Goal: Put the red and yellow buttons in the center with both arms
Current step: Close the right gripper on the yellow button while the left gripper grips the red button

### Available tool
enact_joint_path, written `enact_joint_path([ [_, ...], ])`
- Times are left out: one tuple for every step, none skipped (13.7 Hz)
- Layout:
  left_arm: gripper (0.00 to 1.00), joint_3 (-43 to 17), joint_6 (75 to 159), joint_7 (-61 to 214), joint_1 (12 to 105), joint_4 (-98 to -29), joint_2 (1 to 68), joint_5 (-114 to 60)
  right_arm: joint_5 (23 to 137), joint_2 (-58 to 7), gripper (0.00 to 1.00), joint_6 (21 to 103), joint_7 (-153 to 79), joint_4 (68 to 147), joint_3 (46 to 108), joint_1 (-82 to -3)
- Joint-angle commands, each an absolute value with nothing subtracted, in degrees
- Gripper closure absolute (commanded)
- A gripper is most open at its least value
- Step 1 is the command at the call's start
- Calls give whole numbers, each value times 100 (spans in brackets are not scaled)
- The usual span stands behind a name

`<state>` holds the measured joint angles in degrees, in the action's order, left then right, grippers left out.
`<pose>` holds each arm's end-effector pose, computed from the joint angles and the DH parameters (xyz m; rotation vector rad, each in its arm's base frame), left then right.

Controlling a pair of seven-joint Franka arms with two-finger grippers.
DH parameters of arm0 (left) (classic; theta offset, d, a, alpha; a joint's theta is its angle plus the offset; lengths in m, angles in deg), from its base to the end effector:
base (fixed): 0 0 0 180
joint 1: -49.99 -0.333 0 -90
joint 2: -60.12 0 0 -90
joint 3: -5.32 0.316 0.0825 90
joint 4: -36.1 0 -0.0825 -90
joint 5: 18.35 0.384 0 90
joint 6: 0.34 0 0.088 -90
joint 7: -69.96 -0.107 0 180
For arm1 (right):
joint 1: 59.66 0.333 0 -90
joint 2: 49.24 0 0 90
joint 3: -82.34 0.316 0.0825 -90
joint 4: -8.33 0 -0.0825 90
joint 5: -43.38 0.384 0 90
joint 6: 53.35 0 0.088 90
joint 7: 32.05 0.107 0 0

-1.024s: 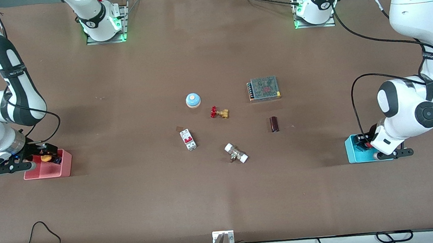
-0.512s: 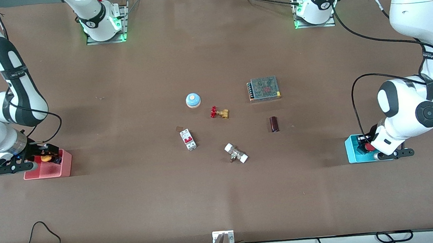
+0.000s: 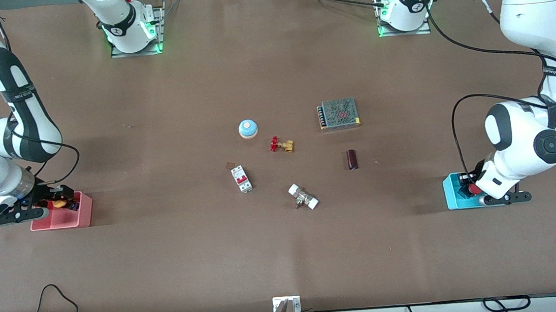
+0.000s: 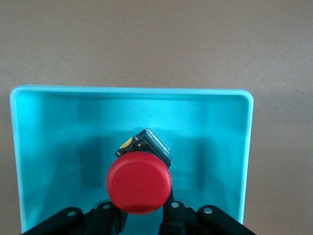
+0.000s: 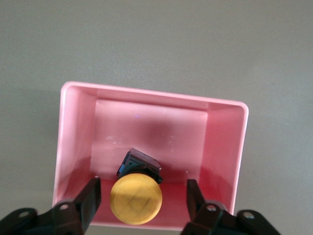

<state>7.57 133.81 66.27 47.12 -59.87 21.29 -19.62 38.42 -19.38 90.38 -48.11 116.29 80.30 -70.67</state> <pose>0.6774 0.0575 0.2077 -3.1331 -0.0501 0.0178 0.6302 -0.1440 0.2396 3.0373 0.1906 0.1241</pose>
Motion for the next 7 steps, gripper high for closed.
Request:
enact_joint_path([
  [62,761,13754,6443,4718,-6005,2127,-2029,3749,-1918,37,9123,-4893,11626,8076,-7127],
  [61,761,13773,6443,4718,-6005,2118,-2011,3740,-1918,43,9123,-4893,11626,8076,-7127],
  [60,761,13773,6443,4718,-6005,2127,-2011,3740,-1918,47,9123,-4893,11626,8076,-7127],
  [60,761,13773,6443,4718,-5996,2127,-2020,3740,-1918,49,9114,-4893,11626,8076,-7127],
  [60,761,13782,6443,4718,-5996,2118,-2020,3740,-1918,51,9123,-4893,11626,8076,-7127],
  [60,761,13799,6443,4718,-5996,2109,-2020,3740,-1918,53,9114,-4901,11626,8076,-7127],
  [60,761,13834,6443,4718,-5996,2101,-2020,3740,-1918,53,9114,-4893,11626,8076,-7127],
])
